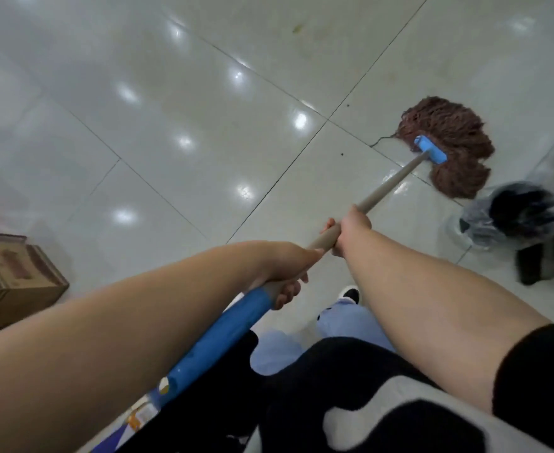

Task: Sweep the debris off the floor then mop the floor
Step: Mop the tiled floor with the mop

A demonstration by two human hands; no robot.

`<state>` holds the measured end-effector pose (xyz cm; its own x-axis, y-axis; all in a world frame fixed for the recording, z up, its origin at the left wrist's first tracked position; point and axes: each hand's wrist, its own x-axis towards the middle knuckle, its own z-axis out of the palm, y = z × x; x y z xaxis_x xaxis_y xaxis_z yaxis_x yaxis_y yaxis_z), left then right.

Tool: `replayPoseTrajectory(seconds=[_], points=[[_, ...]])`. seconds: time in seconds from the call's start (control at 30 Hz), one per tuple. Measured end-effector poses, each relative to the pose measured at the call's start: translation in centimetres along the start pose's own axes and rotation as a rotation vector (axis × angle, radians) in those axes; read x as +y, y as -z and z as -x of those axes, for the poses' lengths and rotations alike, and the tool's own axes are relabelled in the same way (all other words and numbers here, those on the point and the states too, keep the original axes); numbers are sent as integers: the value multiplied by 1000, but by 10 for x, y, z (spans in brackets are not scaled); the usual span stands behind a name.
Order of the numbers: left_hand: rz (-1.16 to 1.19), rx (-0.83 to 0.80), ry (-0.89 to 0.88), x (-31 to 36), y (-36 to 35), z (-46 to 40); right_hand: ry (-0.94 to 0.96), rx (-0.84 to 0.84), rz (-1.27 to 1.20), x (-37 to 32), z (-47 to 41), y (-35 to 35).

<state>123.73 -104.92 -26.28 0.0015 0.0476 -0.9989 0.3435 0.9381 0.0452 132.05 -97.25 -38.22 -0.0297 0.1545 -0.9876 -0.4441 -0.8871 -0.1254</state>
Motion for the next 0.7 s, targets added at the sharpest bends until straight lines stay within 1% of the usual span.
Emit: replayPoseTrajectory(seconds=[0.1,0.23,0.4,0.43,0.53,0.6,0.63,0.7], points=[[9,1,-63,79,-10,2,41,-29,-26,-78,-2,4],[27,-30,-133,166,-32,1,65,-20,-28,-165,-6,17],[3,-77,-151,260,-40,-6,93,5,-17,-259,-23,18],[-11,-80,-157,278,-39,-9,93,0,9,-278,-28,15],[-40,-95,-148,342,-29,-20,165,-11,198,-339,-46,1],[-44,-103,-140,386,-24,-30,194,-17,247,-383,-57,-8],[-41,-112,-139,411,-22,-34,186,-16,238,-409,-61,-11],[-37,-140,-108,459,-22,-35,111,34,124,-456,-67,-14]])
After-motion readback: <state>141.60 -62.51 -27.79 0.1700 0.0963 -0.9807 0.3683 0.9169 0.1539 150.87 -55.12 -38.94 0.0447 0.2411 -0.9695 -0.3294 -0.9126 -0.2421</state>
